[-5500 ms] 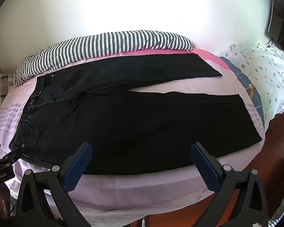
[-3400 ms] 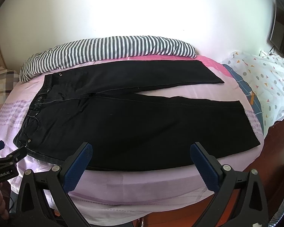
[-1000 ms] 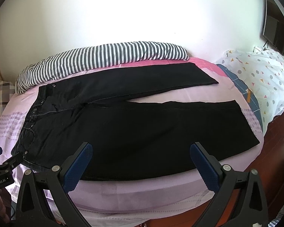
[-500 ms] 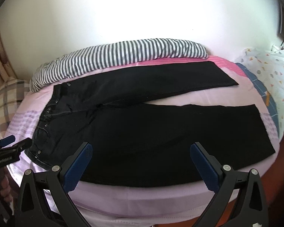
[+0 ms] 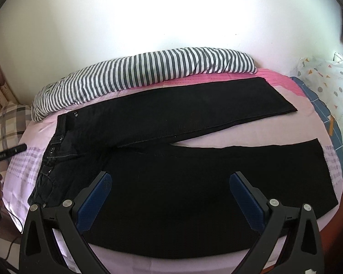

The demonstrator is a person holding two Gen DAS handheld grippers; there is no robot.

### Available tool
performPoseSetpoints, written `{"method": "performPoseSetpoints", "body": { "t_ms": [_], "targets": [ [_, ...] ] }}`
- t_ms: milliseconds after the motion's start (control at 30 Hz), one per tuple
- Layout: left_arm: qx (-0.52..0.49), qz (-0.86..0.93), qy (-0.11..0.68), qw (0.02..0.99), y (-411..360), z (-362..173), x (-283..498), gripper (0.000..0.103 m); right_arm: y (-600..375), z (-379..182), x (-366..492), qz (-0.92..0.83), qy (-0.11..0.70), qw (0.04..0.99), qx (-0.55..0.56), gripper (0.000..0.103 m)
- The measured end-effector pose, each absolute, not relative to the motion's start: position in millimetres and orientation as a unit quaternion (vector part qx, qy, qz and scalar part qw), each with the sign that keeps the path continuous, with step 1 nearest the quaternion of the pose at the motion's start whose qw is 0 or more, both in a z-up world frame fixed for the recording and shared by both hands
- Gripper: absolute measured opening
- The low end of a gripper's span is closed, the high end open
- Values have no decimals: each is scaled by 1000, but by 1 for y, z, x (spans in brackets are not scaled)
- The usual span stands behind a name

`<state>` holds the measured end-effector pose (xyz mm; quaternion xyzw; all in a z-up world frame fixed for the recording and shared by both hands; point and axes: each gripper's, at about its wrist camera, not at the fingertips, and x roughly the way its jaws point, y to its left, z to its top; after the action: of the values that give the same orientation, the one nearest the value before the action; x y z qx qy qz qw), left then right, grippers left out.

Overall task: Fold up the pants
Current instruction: 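Grasp the jeans waistband with the left gripper while the right gripper grasps the waistband edge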

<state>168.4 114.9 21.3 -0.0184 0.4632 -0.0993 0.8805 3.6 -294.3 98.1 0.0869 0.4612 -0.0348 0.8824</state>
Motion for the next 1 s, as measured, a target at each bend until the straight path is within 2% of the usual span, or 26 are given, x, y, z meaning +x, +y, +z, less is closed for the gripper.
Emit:
{"method": "performPoseSetpoints", "body": {
  "t_ms": [300,433,567,600,1000],
  "targets": [
    [-4,-187,455,871,120,8,258,80,-281,87,45,-20,469,880,69,103],
    [-24,-197,486,851,128,-14,291,78,-275,80,64,-21,473,879,59,103],
    [-79,-219,520,822,137,-34,312,43,-268,70,86,-20,483,874,44,103],
    [-92,-224,526,815,138,-37,316,41,-266,67,93,-19,485,873,41,103],
    [-188,-236,575,760,139,-74,363,40,-238,46,141,11,496,868,9,103]
  ]
}}
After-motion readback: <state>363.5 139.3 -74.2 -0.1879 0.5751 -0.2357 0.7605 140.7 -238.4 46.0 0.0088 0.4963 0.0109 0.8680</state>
